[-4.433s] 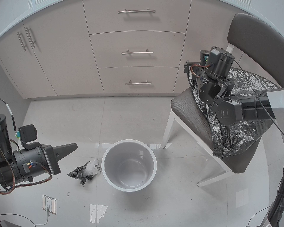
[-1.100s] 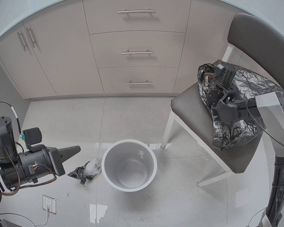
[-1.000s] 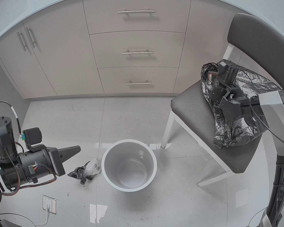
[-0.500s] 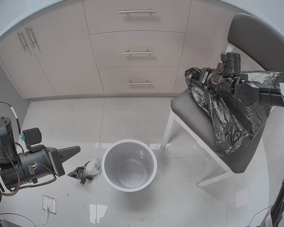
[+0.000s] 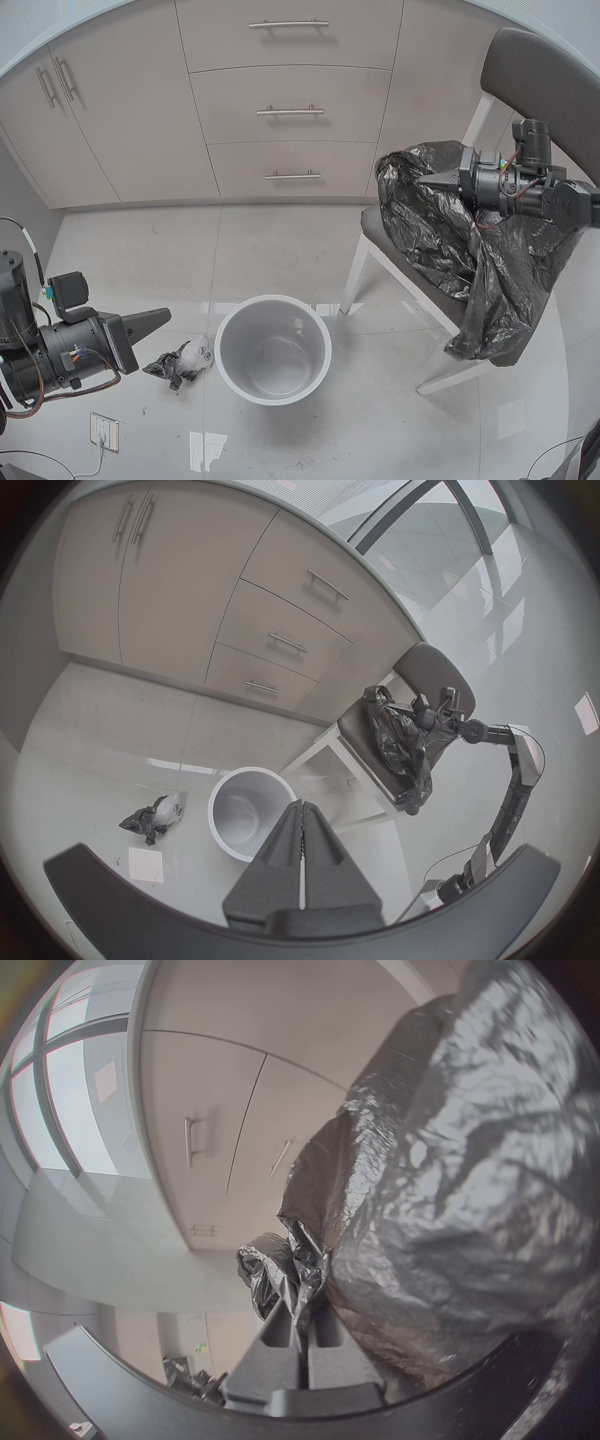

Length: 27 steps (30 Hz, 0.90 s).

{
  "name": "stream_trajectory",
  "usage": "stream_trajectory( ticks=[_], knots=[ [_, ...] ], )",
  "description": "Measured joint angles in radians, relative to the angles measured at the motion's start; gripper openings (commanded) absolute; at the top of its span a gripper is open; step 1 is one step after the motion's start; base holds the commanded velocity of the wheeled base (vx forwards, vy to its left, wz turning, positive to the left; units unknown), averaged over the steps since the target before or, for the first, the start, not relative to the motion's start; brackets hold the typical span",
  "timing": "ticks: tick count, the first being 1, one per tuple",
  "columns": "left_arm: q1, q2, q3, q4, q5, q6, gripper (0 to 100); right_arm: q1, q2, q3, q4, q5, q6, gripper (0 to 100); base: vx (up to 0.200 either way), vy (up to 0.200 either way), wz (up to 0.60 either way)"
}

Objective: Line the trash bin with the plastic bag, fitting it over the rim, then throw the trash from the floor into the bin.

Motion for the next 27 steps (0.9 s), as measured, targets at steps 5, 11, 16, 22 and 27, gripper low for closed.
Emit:
stream_trajectory(
  ticks=[5, 11, 16, 22, 27],
  knots=[
    [-0.003, 0.009, 0.009, -0.012, -0.001, 0.0, 0, 0.032, -0.125, 0.173, -0.063, 0.079, 0.013, 0, 0.0, 0.0, 0.0],
    [-0.009, 0.017, 0.003, -0.027, -0.002, -0.002, 0, 0.148, -0.271, 0.236, -0.028, 0.095, 0.017, 0, 0.0, 0.0, 0.0],
    [-0.02, 0.024, -0.032, -0.036, -0.001, -0.039, 0, 0.254, -0.364, 0.248, 0.015, 0.064, 0.017, 0, 0.0, 0.0, 0.0],
    [-0.036, 0.024, -0.058, -0.041, -0.002, -0.096, 0, 0.341, -0.417, 0.247, 0.032, 0.015, 0.013, 0, 0.0, 0.0, 0.0],
    [-0.054, 0.03, -0.064, -0.041, -0.002, -0.094, 0, 0.388, -0.437, 0.237, 0.03, -0.016, 0.014, 0, 0.0, 0.0, 0.0]
  ],
)
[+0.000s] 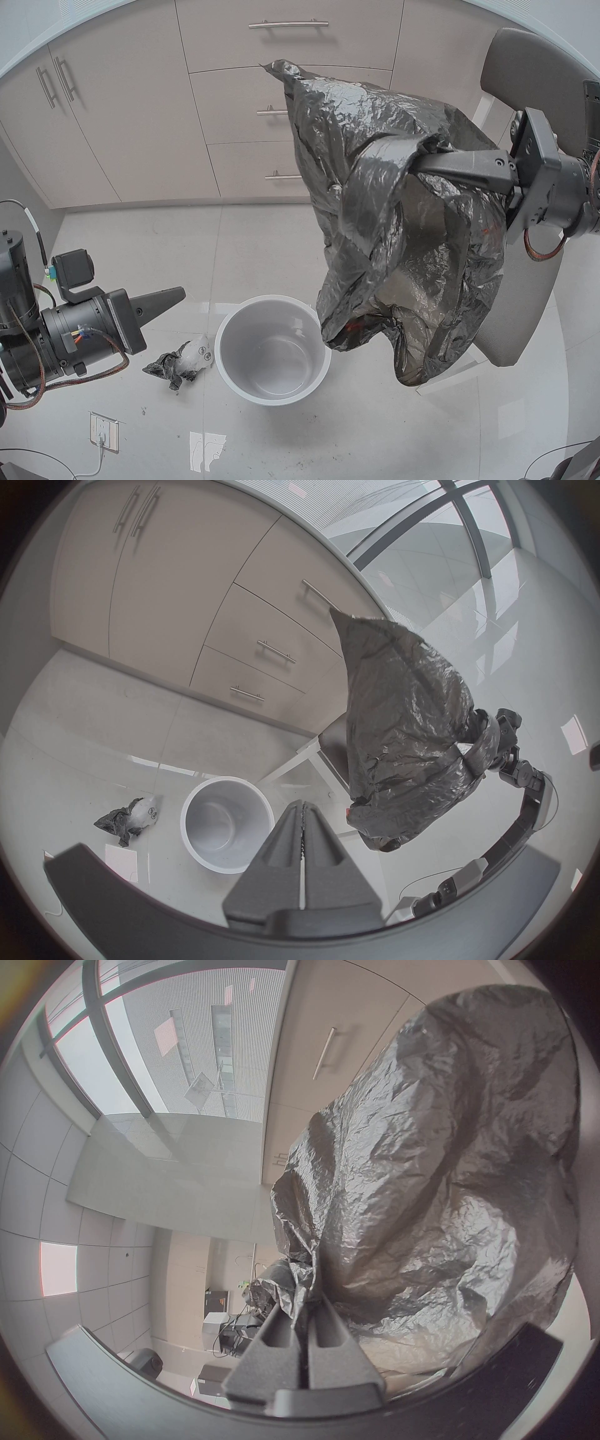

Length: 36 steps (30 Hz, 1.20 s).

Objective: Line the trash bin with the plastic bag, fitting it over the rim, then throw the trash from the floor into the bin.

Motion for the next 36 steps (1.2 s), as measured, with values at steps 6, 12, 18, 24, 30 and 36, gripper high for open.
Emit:
stream_trajectory(
  ticks=[6, 12, 18, 24, 30, 36],
  knots=[
    [-0.023, 0.01, -0.007, -0.001, 0.0, 0.002, 100, 0.074, 0.012, -0.043, -0.001, -0.212, 0.0, 0, 0.0, 0.0, 0.0],
    [-0.084, 0.011, -0.002, -0.002, 0.0, 0.003, 100, 0.131, 0.063, -0.111, 0.002, -0.26, 0.0, 0, 0.0, 0.0, 0.0],
    [-0.178, 0.013, 0.024, -0.002, 0.001, 0.021, 100, 0.144, 0.112, -0.189, 0.003, -0.264, 0.0, 0, 0.0, 0.0, 0.0],
    [-0.225, 0.056, 0.056, -0.093, 0.002, 0.056, 100, 0.156, 0.145, -0.236, 0.005, -0.267, 0.001, 0, 0.0, 0.0, 0.0],
    [-0.244, 0.15, 0.087, -0.26, 0.009, 0.069, 100, 0.172, 0.166, -0.269, 0.005, -0.269, 0.003, 0, 0.0, 0.0, 0.0],
    [-0.259, 0.293, 0.098, -0.418, 0.067, 0.071, 100, 0.191, 0.186, -0.309, 0.028, -0.294, 0.005, 0, 0.0, 0.0, 0.0]
  ],
)
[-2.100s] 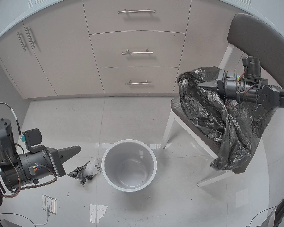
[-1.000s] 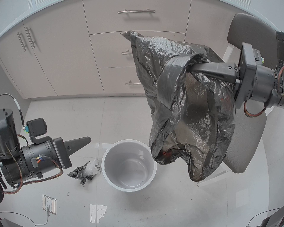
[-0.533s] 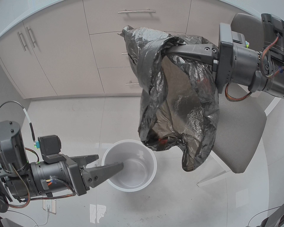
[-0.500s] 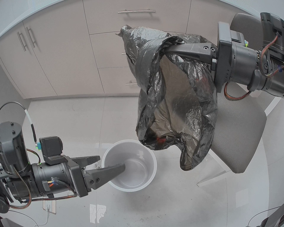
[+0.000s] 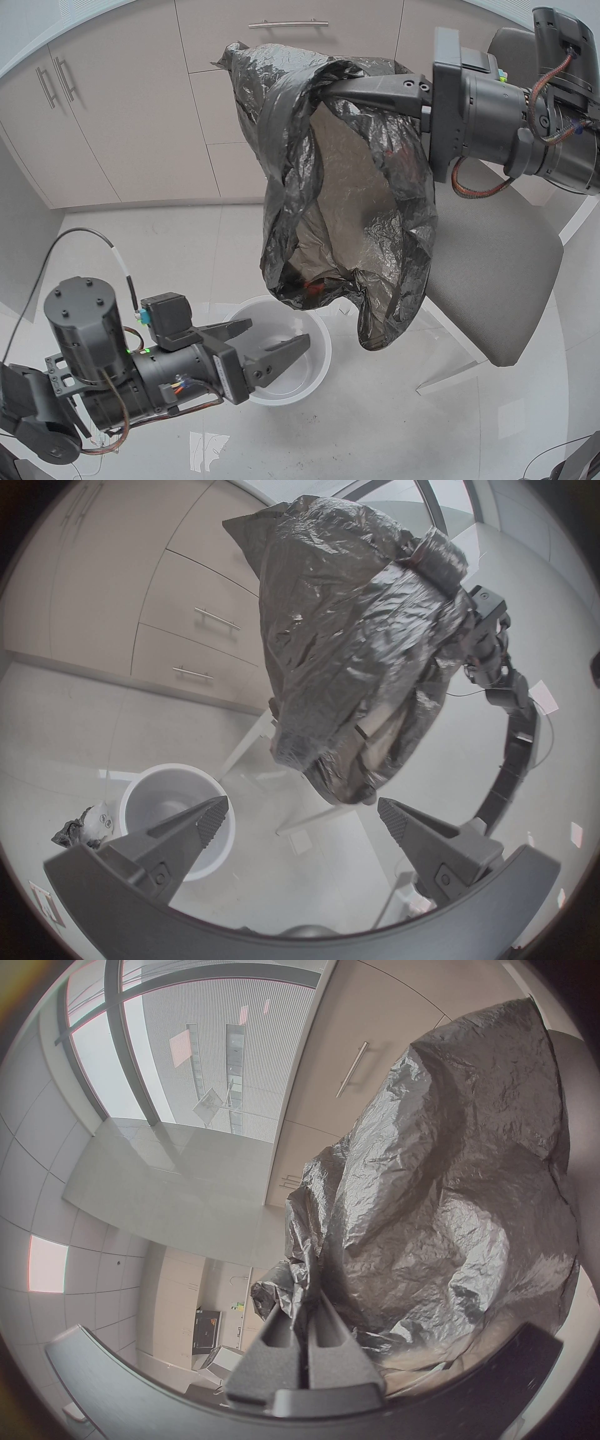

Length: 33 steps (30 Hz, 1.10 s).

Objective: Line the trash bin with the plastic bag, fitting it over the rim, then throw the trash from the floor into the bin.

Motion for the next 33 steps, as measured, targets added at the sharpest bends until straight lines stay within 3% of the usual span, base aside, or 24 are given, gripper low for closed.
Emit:
stream_trajectory(
  ticks=[9, 12, 17, 33],
  knots=[
    [-0.028, 0.25, -0.028, -0.288, 0.248, 0.002, 100, 0.036, 0.024, -0.084, 0.093, -0.05, -0.001, 0, 0.0, 0.0, 0.0],
    [-0.039, 0.309, -0.042, -0.364, 0.296, 0.005, 100, 0.051, 0.024, -0.093, 0.103, -0.054, -0.002, 0, 0.0, 0.0, 0.0],
    [-0.049, 0.356, -0.057, -0.388, 0.336, 0.008, 100, 0.07, 0.021, -0.097, 0.109, -0.057, -0.004, 0, 0.0, 0.0, 0.0],
    [-0.065, 0.311, -0.044, -0.443, 0.342, 0.073, 100, 0.074, 0.02, -0.095, 0.108, -0.058, -0.006, 0, 0.0, 0.0, 0.0]
  ],
)
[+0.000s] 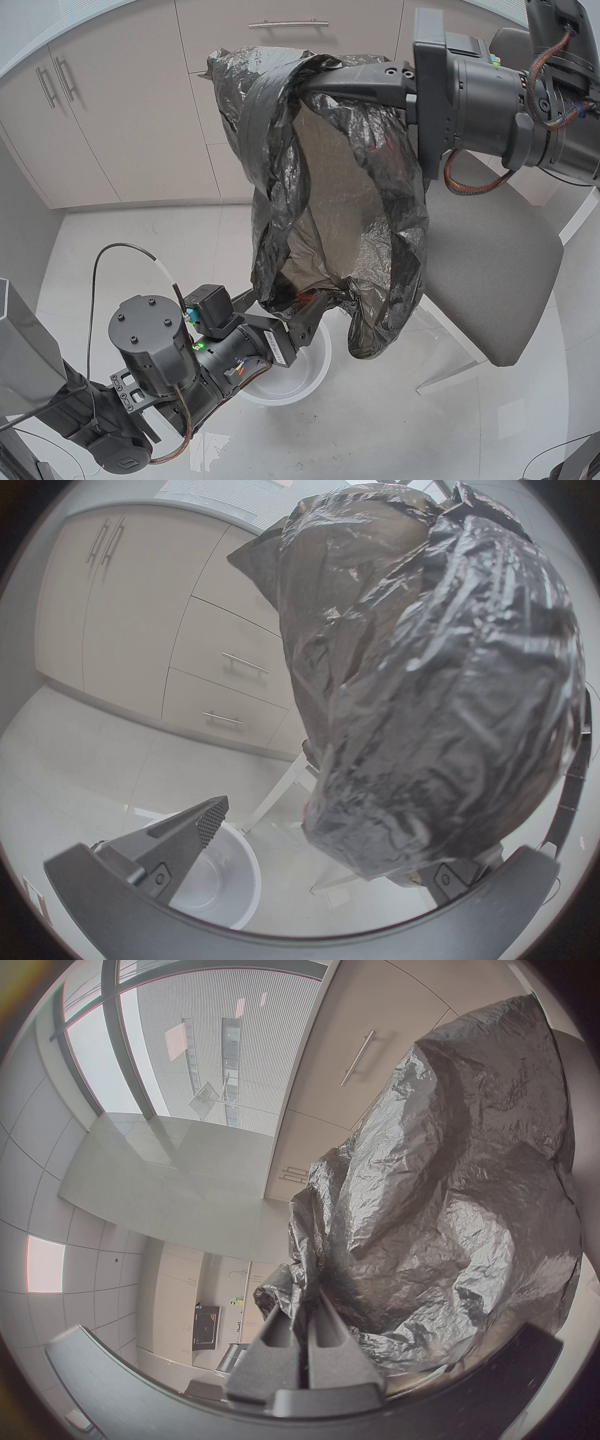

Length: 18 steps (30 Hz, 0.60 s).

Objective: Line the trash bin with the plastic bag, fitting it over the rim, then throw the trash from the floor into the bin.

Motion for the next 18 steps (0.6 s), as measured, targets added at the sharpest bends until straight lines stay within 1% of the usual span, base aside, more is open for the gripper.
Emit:
stream_trajectory(
  ticks=[6, 7, 18],
  knots=[
    [-0.003, -0.002, 0.005, -0.001, -0.001, 0.002, 100, 0.001, 0.0, 0.0, 0.0, 0.0, 0.0, 0, 0.0, 0.0, 0.0],
    [-0.003, -0.001, 0.005, -0.001, -0.001, 0.002, 0, 0.001, 0.0, 0.0, -0.001, 0.0, 0.0, 0, 0.0, 0.0, 0.0],
    [0.006, 0.001, 0.002, -0.005, 0.0, 0.0, 0, 0.003, 0.0, 0.009, -0.001, 0.0, -0.001, 0, 0.0, 0.0, 0.0]
  ],
)
